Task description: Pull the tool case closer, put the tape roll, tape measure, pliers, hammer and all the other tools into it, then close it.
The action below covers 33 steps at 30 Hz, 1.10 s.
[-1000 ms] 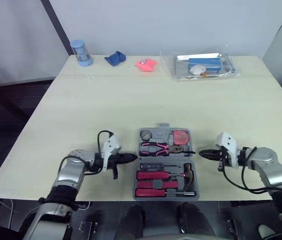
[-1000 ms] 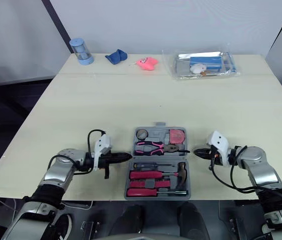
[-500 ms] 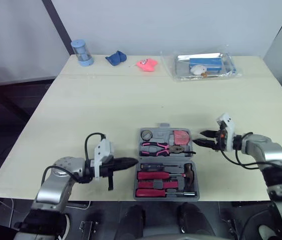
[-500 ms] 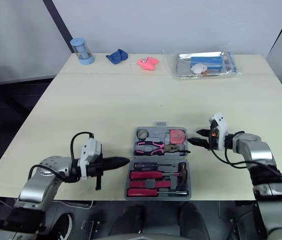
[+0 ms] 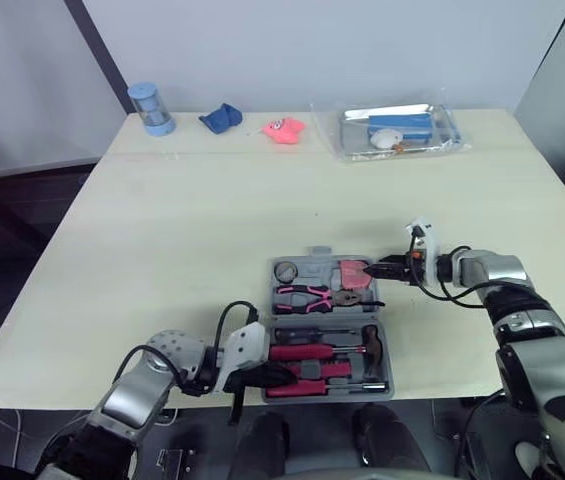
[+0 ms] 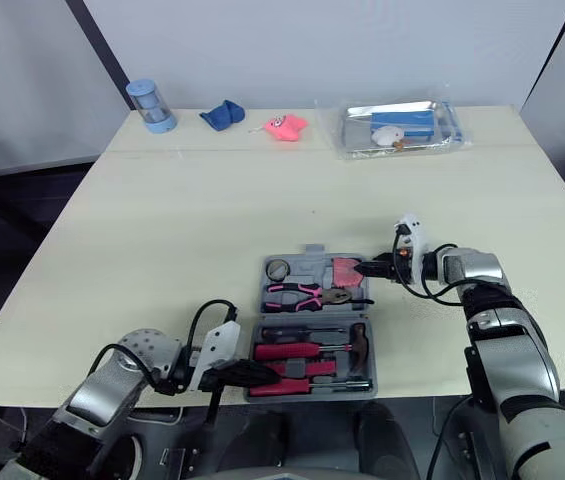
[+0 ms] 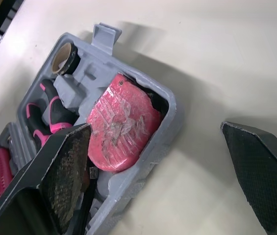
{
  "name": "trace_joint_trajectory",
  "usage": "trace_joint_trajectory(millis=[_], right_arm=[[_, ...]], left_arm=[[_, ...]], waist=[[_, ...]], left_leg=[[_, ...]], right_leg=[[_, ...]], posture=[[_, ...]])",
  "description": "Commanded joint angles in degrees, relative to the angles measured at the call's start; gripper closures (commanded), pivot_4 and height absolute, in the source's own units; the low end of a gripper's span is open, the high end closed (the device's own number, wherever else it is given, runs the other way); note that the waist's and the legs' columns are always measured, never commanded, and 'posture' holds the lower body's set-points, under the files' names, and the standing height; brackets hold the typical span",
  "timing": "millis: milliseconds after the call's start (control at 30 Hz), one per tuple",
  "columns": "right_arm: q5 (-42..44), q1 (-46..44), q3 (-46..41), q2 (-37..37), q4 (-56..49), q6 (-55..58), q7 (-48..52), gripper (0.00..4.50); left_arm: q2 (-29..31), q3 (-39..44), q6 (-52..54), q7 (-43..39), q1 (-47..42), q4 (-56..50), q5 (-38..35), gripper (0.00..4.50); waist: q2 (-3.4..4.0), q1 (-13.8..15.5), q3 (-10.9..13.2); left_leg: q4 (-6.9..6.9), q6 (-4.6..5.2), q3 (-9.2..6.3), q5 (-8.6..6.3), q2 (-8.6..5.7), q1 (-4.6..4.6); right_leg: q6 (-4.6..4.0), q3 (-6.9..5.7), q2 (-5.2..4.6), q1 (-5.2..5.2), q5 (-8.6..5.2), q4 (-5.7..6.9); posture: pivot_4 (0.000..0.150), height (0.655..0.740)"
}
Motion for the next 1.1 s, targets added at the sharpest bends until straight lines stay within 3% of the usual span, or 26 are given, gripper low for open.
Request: trace_joint_trajectory(millis=[33,700,1100], right_arm=[[-0.64,-0.71,0.97,2.10,2.24,1.36,3.21,0.05],[4.32,-1.60,-4.53,4.23,-2.16,7.99,10.28,0.05],[13.43,4.71,-4.90,3.51,-20.27,15.91,18.26,0.05]], left_arm=[[0.49,-2.12,-1.77,-0.13,0.58,2.98,2.23,4.50],[0.29,-3.24,-8.29,0.42,-0.73,11.02,3.63,4.50],[1.41,2.73,-10.23,-1.79,0.24,10.55,-3.48,4.50]], waist=[[0.03,-0.38,-0.04],[0.53,-0.92,-0.29],[0.57,-0.92,-0.28]], left_leg=[[-0.01,0.00,0.00,0.00,0.00,0.00],[-0.05,0.00,-0.01,0.00,0.00,0.01],[-0.04,0.01,-0.05,0.00,-0.01,-0.03]], right_leg=[[0.00,0.00,0.00,0.00,0.00,0.00],[0.00,0.00,-0.01,0.01,0.00,0.00],[0.00,0.00,0.00,-0.02,0.00,0.01]], posture=[[0.150,0.7400],[0.150,0.7400],[0.150,0.7400]])
